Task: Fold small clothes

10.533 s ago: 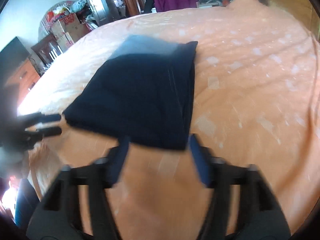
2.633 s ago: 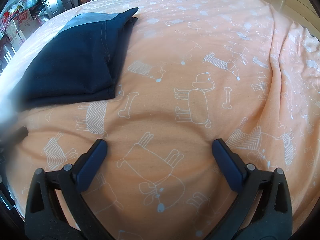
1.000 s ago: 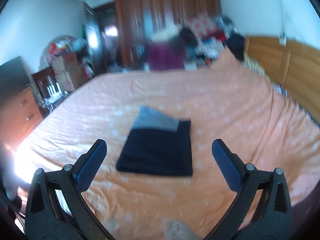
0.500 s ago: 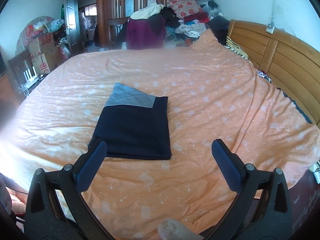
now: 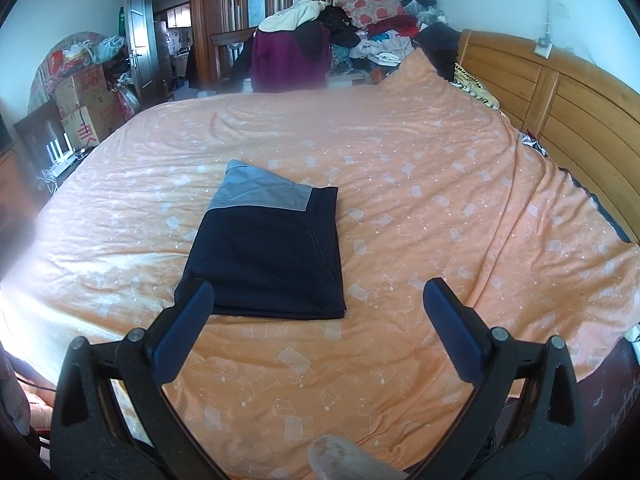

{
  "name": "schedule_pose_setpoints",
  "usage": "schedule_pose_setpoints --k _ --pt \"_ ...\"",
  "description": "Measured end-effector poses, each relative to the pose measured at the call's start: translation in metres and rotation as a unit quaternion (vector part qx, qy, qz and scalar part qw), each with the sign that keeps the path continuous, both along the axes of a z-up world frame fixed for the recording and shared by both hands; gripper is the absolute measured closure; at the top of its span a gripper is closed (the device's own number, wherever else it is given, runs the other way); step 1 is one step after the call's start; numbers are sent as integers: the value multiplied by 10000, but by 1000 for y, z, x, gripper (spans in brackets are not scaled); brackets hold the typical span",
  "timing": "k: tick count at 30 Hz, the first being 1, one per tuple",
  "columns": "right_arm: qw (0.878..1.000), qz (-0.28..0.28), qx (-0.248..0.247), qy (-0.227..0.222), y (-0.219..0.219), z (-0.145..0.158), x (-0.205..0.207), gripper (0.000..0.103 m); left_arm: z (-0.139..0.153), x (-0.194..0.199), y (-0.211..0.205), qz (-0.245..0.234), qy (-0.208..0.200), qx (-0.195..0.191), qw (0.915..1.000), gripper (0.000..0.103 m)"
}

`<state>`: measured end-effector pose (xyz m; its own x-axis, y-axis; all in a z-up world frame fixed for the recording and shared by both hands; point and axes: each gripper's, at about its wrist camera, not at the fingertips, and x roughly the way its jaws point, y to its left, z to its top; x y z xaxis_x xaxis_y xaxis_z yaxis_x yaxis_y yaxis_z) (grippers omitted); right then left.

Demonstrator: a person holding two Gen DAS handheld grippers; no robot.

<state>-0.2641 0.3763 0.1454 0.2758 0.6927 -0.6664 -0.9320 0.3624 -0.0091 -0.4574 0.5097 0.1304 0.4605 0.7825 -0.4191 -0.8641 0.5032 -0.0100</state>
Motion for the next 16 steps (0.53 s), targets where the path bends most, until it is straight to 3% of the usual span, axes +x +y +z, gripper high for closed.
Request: schedule_pose_setpoints --k 9,16 --pt "9999 73 49 120 4 3 2 0 3 10 7 -64 65 35 10000 0" --pt "9998 138 124 -70 9 5 -2 0 4 12 5 -90 104 76 9999 0"
